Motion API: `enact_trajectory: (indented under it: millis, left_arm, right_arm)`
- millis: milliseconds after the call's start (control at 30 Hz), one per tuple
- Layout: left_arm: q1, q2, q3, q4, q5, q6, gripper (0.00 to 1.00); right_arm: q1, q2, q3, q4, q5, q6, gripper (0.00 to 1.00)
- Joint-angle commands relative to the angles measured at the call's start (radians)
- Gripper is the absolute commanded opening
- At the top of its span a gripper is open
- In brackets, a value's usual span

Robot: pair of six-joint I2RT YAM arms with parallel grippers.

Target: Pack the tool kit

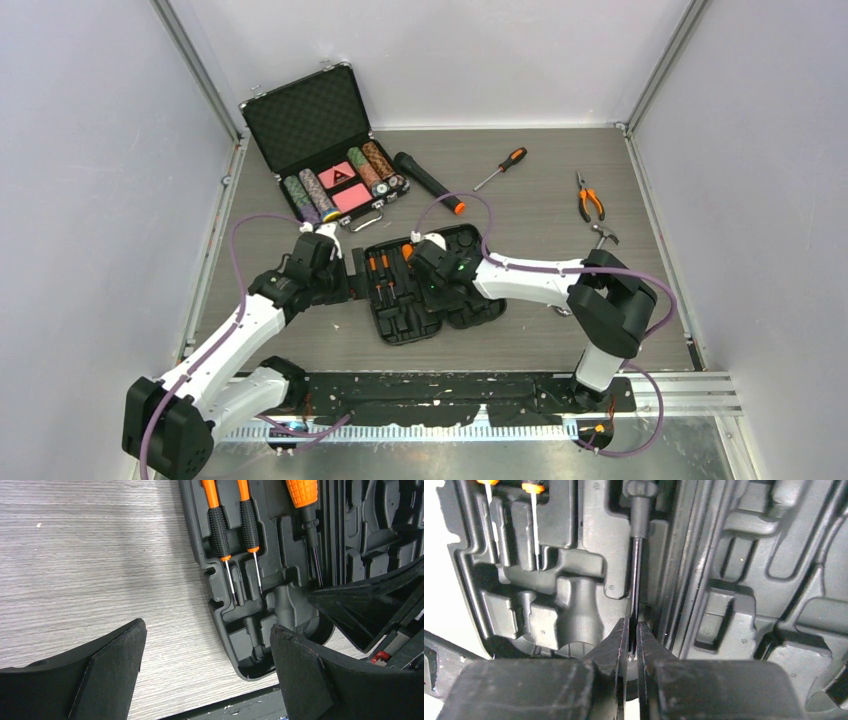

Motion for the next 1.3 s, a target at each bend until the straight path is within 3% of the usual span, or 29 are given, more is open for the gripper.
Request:
enact_trajectory:
  millis: [0, 400, 467, 633, 733, 833, 1067, 1267]
  left_arm:
    - [0.004, -0.017, 0.0, 0.041, 0.022, -0.015, 0.94]
    - [0.004, -0.032, 0.004, 0.031, 0.026, -0.023, 0.94]
    - [0.004, -0.032, 0.013, 0.028, 0.03, -0.027, 0.94]
    - [0.004, -0.021, 0.077, 0.022, 0.04, -0.037, 0.93]
    - [0.005, 0.016, 0.131, 0.037, 0.06, -0.042, 0.88]
    - [0.004, 0.072, 0.186, 0.08, 0.089, -0.052, 0.79]
    - [0.004, 0.293, 0.34, 0.135, 0.206, -0.078, 0.55]
    - [-0.001, 0.495, 0.436, 0.161, 0.277, -0.108, 0.36]
  right_arm:
    - [0.0, 0.005, 0.059, -0.01, 0.043, 0.024, 0.06]
    - [-0.029, 0.042, 0.116, -0.02, 0.022, 0.083, 0.07]
    - [-0.029, 0.04, 0.113, -0.023, 0.012, 0.084, 0.13]
    - [-0.029, -0.033, 0.087, -0.033, -0.007, 0.068, 0.4]
    - [-0.029, -0.092, 0.07, -0.042, 0.019, 0.039, 0.46]
    - [-0.032, -0.158, 0.029, -0.01, 0.058, 0.003, 0.45]
    - [-0.047, -0.191, -0.053, 0.092, -0.018, -0.007, 0.21]
    - [-0.046, -0.16, -0.087, 0.148, -0.079, 0.022, 0.18]
